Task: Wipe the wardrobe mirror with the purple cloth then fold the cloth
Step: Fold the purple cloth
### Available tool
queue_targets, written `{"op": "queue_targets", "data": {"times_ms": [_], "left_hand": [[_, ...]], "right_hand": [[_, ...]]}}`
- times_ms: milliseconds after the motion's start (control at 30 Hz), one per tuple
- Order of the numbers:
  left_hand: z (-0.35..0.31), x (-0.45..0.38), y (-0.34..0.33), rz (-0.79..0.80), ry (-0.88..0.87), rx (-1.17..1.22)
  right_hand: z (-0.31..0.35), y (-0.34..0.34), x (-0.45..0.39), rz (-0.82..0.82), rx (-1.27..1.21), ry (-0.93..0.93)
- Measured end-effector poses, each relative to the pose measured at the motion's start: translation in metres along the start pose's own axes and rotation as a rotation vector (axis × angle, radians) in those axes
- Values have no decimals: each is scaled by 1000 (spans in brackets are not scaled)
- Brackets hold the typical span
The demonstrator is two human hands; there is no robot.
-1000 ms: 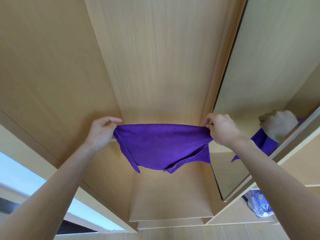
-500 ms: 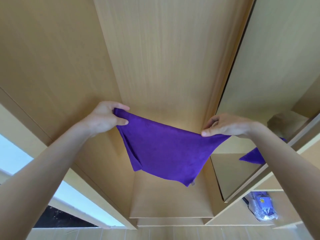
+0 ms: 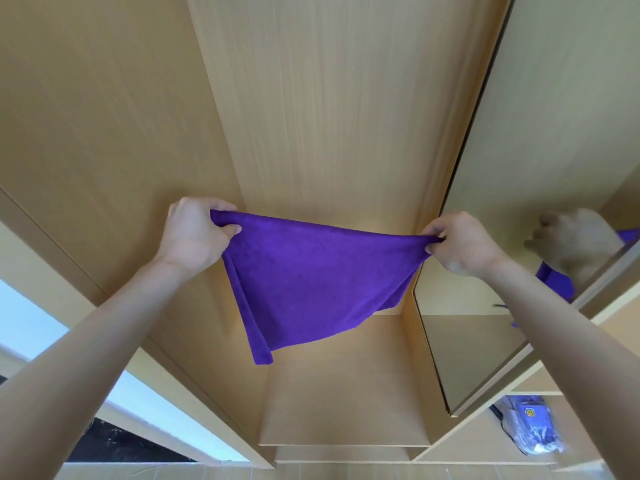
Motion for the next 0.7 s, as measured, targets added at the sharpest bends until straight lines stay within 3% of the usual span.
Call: {"op": "queue_targets", "data": {"times_ms": [133, 333, 700], "left_hand": [[5, -2, 2, -37, 61, 216], [7, 1, 0, -116, -133, 1], [15, 4, 12, -130, -218, -208]], "right_hand": [[-3, 2, -4, -10, -398, -166], [-3, 5, -13, -68, -661, -224], [8, 1, -20, -153, -344, 16]]}}
Point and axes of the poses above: each hand's wrist, its own x-axis away from the middle knuckle, its own y-axis out of the back of the hand, z = x × y, the point moved 3 cm from there along -x, towards the middle knuckle, and after that the axes turned 1 degree about -x, right-handed, at the moved point
